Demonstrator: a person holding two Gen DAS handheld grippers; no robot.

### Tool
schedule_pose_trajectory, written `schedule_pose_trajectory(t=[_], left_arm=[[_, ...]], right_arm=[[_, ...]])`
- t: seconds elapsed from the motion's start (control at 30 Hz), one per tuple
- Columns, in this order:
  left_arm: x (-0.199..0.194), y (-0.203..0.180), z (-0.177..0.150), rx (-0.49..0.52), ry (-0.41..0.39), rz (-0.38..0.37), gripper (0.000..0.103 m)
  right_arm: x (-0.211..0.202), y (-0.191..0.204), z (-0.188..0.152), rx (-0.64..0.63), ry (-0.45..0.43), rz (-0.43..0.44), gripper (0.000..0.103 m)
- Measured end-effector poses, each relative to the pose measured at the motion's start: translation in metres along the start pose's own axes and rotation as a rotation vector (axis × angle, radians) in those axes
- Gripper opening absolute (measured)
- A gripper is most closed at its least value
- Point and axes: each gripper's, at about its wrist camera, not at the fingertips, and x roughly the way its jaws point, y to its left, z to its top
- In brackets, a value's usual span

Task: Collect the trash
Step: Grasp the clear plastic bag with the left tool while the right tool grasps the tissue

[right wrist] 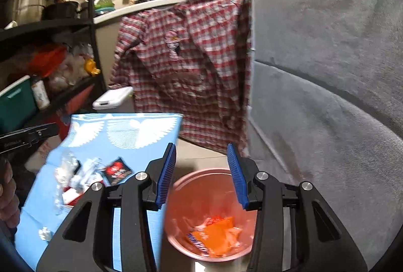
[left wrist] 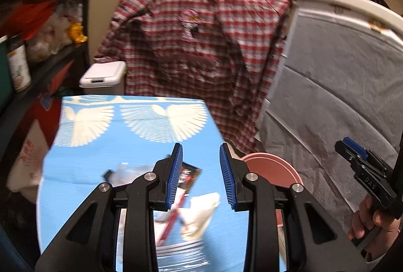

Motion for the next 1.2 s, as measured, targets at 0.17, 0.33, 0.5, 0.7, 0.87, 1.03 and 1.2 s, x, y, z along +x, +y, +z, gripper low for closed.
schedule_pose_trajectory(t=[0.17, 0.33, 0.5, 0.7, 0.87, 1.03, 1.2], left_arm=[[-0.018, 0.035, -0.003, -0.028, -0.008, 0.033, 0.031], [-0.024, 0.068, -0.014, -0.037, 0.013, 0.064, 0.031], [-0.024, 0.094, -0.024, -0.049, 0.041, 0.072, 0.031], [-0.012, 0.106, -0.034, -0.036, 0.098, 0.046, 0.031], [0.008, 0.115, -0.047, -0.039, 0.172, 0.019, 0.031], [0.031, 0.127, -0.058, -0.072, 0.24, 0.002, 0.032], [0.047, 0.128, -0.064, -0.076, 0.275, -0.024, 0.049]], right_arm=[[-0.002, 0.022, 0.003, 0.015, 0.016, 0.074, 0.028], [0.006, 0.044, -0.004, 0.005, 0.044, 0.139, 0.026], [0.02, 0.071, -0.016, -0.003, 0.102, 0.223, 0.026], [0.048, 0.11, -0.032, -0.044, 0.197, 0.308, 0.028], [0.076, 0.142, -0.049, -0.098, 0.304, 0.344, 0.038], [0.107, 0.157, -0.068, -0.114, 0.402, 0.333, 0.049], [0.127, 0.162, -0.077, -0.124, 0.459, 0.31, 0.054]])
